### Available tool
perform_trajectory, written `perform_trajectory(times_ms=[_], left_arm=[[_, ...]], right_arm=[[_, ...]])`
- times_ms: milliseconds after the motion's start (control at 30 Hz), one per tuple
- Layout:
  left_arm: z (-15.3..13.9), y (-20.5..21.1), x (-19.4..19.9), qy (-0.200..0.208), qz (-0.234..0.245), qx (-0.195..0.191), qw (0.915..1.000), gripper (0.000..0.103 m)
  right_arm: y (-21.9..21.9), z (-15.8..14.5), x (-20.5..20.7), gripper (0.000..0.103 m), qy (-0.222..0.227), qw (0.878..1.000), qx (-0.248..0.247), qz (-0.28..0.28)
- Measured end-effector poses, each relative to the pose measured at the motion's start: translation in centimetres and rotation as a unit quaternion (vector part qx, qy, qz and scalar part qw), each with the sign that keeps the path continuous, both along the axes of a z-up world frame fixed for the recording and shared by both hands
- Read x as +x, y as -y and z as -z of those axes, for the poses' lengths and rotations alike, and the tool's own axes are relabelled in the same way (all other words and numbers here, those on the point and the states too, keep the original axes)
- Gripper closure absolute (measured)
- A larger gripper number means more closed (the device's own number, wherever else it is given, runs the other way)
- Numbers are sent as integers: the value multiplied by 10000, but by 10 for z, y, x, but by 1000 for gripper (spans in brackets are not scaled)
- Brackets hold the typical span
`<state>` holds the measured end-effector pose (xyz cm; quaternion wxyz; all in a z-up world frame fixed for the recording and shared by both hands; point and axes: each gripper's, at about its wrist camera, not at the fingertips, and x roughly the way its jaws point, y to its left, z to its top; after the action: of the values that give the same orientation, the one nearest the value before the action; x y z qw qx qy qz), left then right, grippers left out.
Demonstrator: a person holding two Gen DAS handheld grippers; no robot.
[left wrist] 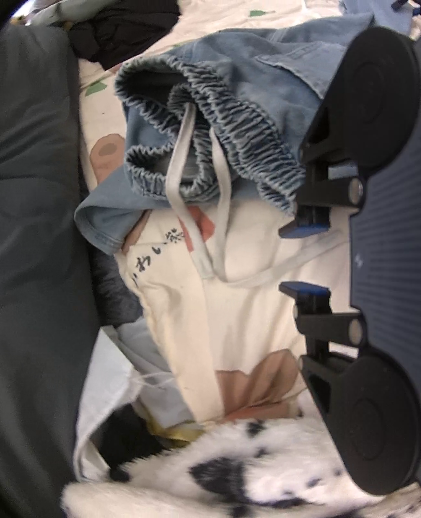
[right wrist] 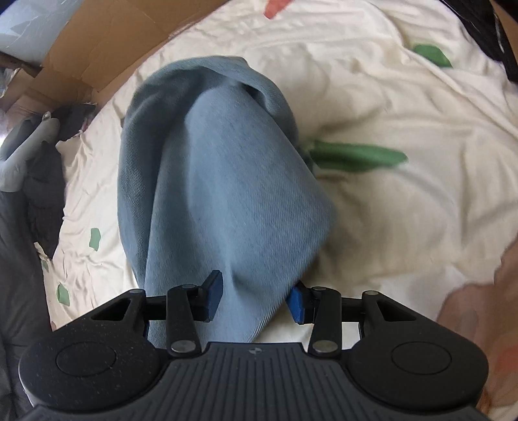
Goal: Fold clothes
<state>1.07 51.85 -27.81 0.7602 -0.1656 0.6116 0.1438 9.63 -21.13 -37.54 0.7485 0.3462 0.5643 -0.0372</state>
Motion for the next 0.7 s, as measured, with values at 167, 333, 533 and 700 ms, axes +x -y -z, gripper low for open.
perform_trajectory(times_ms=[167,333,533,700], left_arm=[[-1,6,-8,-26,154,-201,9997,62],[8,21,-14,-9,270,-499,9984,59],[28,40,-15,-15,273,-771,9967,57],[48,48,-14,7,187,-827,9964,56]], right_arm=[[1,-3,4,86,92,9999,-29,-111],[3,-9,0,88,161,9997,-138,-96],[7,-20,-1,90,164,9996,-220,-51],[9,-32,0,92,183,9993,-323,-44]])
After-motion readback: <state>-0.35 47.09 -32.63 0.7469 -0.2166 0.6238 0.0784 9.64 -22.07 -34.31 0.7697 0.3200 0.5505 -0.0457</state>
